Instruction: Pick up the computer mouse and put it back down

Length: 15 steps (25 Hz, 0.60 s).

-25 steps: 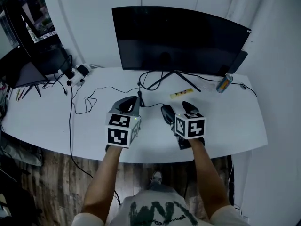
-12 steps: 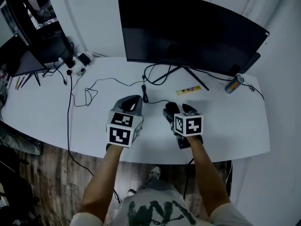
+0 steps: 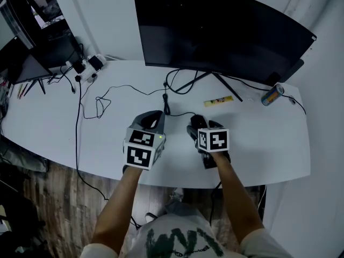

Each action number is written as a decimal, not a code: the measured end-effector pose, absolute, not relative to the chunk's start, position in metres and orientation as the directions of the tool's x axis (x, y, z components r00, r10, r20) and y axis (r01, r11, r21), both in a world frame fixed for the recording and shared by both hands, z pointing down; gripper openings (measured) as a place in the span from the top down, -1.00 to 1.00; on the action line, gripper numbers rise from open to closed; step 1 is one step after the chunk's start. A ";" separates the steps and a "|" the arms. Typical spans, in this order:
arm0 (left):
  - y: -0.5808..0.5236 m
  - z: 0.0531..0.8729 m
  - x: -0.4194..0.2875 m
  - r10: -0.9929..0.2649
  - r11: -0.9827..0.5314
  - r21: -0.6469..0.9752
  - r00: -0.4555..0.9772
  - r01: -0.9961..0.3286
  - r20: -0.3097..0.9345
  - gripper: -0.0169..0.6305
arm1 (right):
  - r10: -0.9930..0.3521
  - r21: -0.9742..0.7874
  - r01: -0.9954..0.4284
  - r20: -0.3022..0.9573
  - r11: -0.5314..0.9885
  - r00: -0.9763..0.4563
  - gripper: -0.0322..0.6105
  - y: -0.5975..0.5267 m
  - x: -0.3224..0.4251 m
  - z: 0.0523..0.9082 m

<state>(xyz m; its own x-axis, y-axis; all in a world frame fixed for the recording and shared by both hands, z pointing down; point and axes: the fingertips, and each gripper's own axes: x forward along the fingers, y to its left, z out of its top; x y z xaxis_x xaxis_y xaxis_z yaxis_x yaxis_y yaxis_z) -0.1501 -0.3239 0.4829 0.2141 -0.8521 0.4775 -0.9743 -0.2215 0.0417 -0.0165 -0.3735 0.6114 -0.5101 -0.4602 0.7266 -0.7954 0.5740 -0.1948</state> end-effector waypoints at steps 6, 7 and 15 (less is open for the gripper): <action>-0.328 0.487 -0.148 -0.852 -0.203 0.045 0.199 -0.978 0.483 0.94 | -0.427 -0.210 -0.801 0.755 0.561 -0.498 -0.37 -0.377 -0.019 0.629; -0.329 0.486 -0.148 -0.853 -0.199 0.045 0.196 -0.979 0.484 0.94 | -0.422 -0.209 -0.802 0.761 0.560 -0.493 -0.37 -0.377 -0.019 0.630; -0.332 0.477 -0.144 -0.863 -0.172 0.036 0.168 -0.984 0.476 0.94 | -0.416 -0.102 -0.832 0.829 0.545 -0.374 -0.29 -0.374 -0.020 0.641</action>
